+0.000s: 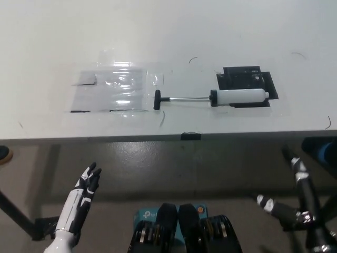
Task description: The robot uses right hand to pick up a small white air pumper and uses its left hand to compress it, and then puts it on the desk
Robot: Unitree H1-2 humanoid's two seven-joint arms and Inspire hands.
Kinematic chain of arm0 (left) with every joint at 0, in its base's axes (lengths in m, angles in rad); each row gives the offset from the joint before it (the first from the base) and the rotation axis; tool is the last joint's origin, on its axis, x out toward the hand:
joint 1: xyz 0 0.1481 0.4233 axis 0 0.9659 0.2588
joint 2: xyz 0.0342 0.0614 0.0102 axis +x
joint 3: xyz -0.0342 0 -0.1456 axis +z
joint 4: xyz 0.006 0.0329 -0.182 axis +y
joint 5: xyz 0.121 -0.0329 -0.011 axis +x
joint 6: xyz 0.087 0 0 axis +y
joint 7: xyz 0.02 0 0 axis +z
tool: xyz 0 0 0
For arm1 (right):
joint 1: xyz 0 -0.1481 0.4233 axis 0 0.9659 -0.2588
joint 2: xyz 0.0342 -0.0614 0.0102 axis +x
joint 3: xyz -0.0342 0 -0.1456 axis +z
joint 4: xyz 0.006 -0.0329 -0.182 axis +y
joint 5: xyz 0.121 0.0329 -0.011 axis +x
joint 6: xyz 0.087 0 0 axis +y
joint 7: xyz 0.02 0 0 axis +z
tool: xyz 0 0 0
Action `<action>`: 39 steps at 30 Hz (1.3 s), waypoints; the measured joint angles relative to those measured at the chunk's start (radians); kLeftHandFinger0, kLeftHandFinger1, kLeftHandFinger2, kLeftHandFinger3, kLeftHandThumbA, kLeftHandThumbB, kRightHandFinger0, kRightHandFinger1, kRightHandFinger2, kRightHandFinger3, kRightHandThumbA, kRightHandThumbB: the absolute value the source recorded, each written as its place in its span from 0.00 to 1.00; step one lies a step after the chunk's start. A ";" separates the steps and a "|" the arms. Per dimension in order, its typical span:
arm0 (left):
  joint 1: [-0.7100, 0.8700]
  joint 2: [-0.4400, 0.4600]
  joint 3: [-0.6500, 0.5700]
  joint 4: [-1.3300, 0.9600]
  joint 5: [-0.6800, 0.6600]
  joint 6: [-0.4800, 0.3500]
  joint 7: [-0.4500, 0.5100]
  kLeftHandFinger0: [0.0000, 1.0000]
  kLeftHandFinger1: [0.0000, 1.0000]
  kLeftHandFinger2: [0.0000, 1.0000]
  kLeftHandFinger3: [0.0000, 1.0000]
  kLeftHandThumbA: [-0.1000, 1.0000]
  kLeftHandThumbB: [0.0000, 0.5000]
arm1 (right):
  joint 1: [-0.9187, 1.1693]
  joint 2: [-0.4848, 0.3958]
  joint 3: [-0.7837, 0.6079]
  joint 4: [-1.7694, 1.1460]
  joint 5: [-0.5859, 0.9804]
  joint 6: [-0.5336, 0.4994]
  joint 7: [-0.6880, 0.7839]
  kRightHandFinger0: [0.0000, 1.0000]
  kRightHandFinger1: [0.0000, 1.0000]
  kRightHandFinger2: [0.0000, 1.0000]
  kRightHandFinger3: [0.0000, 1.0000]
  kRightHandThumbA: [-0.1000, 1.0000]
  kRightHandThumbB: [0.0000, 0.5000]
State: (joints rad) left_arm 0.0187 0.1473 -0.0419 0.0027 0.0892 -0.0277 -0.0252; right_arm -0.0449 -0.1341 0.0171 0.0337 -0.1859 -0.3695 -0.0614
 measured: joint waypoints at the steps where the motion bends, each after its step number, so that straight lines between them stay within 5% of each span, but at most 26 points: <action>1: 0.000 0.000 0.000 0.000 0.001 0.000 0.000 1.00 1.00 1.00 1.00 0.98 0.11 | -0.016 -0.011 -0.003 -0.045 -0.003 0.005 0.004 1.00 1.00 1.00 1.00 1.00 0.84; 3: -0.001 0.001 0.000 0.000 0.001 0.000 0.000 1.00 1.00 1.00 1.00 0.98 0.11 | -0.061 -0.044 -0.008 -0.122 -0.010 0.028 0.017 1.00 1.00 1.00 1.00 1.00 0.88; 5: -0.003 0.002 0.000 0.000 0.001 0.000 0.000 1.00 1.00 1.00 1.00 0.99 0.11 | -0.127 -0.095 -0.009 -0.190 -0.016 0.071 0.042 1.00 1.00 1.00 1.00 0.99 0.82; 8: -0.009 0.003 0.000 0.001 0.001 0.000 0.000 1.00 1.00 1.00 1.00 0.99 0.12 | -0.251 -0.177 -0.006 -0.236 -0.016 0.135 0.082 1.00 1.00 1.00 1.00 0.85 0.62; 13: -0.014 0.004 0.001 0.001 0.001 0.001 0.000 1.00 1.00 1.00 1.00 0.99 0.12 | -0.428 -0.276 0.033 -0.201 -0.018 0.242 0.168 1.00 1.00 1.00 1.00 0.98 0.68; 17: -0.028 0.006 0.001 0.001 0.001 0.001 0.000 1.00 1.00 1.00 1.00 1.00 0.13 | -0.571 -0.326 0.106 -0.074 -0.030 0.323 0.253 1.00 1.00 1.00 1.00 0.98 0.63; 24: -0.037 0.008 0.001 0.001 0.001 0.000 0.000 1.00 1.00 1.00 1.00 1.00 0.14 | -0.745 -0.343 0.227 0.153 -0.070 0.399 0.360 1.00 1.00 1.00 1.00 1.00 0.74; 39: -0.050 0.014 -0.001 0.009 0.005 -0.002 -0.011 1.00 1.00 1.00 1.00 1.00 0.20 | -0.903 -0.298 0.354 0.538 -0.153 0.424 0.428 1.00 1.00 1.00 1.00 1.00 0.72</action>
State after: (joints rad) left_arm -0.0317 0.1611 -0.0428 0.0114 0.0946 -0.0295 -0.0360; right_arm -0.9477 -0.4317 0.3712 0.5721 -0.3392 0.0542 0.3664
